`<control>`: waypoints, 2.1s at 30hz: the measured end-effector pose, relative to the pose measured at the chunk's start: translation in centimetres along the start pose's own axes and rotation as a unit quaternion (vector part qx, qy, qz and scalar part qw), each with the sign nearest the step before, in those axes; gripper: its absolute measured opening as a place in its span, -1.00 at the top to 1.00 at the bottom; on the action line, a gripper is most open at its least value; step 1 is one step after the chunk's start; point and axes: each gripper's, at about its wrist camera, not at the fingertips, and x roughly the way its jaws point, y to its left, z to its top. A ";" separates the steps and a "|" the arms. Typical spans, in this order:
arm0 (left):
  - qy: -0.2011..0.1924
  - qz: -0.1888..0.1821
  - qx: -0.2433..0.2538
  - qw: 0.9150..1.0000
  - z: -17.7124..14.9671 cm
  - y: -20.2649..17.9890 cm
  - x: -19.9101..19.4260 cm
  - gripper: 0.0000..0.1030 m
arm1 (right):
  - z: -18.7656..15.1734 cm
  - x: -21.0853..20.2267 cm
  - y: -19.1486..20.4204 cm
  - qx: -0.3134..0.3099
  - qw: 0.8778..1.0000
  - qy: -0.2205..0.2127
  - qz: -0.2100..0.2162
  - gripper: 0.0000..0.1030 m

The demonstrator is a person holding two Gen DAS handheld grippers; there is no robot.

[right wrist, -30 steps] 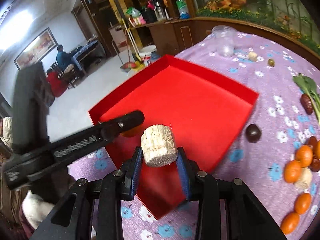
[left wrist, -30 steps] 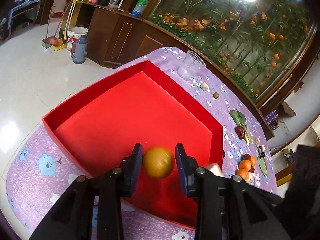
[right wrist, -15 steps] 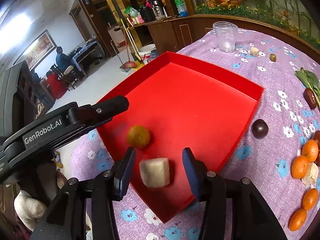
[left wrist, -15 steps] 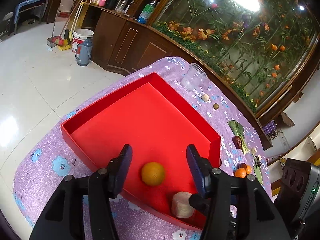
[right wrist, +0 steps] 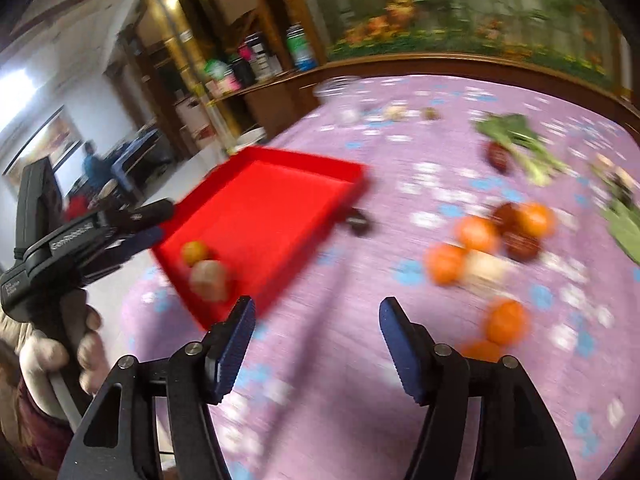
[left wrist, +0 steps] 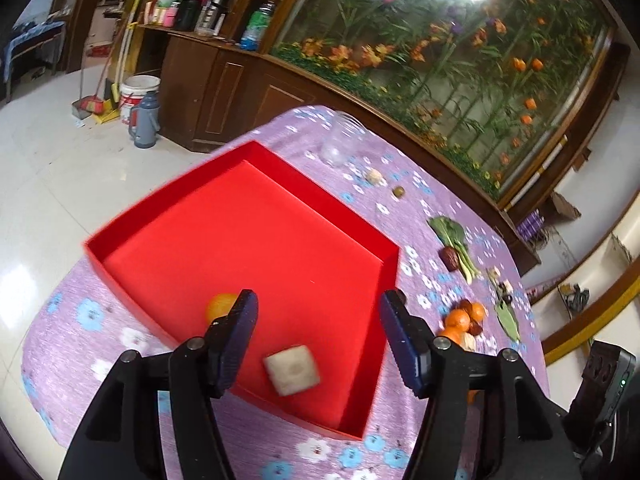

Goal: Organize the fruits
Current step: 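Return both grippers to the fruit pile and approach another orange, then grasp an orange with the left gripper while the right gripper grasps an orange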

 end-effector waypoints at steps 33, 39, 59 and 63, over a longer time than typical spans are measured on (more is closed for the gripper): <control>0.136 -0.058 0.187 0.971 -5.5 -15.9 14.2 -0.17 | -0.8 1.8 -10.7 0.063 0.993 0.015 -0.097 -0.05; 0.138 -0.077 0.208 0.965 -5.6 -17.3 15.1 0.10 | -1.0 1.8 -10.3 0.049 0.994 0.019 -0.096 0.06; 0.154 -0.121 0.203 0.959 -5.9 -16.0 15.5 0.10 | -1.5 0.1 -11.0 0.065 0.993 0.017 -0.093 0.26; 0.149 -0.133 0.231 0.952 -6.5 -17.5 15.4 0.14 | -1.6 0.0 -11.1 0.072 0.993 0.017 -0.089 0.26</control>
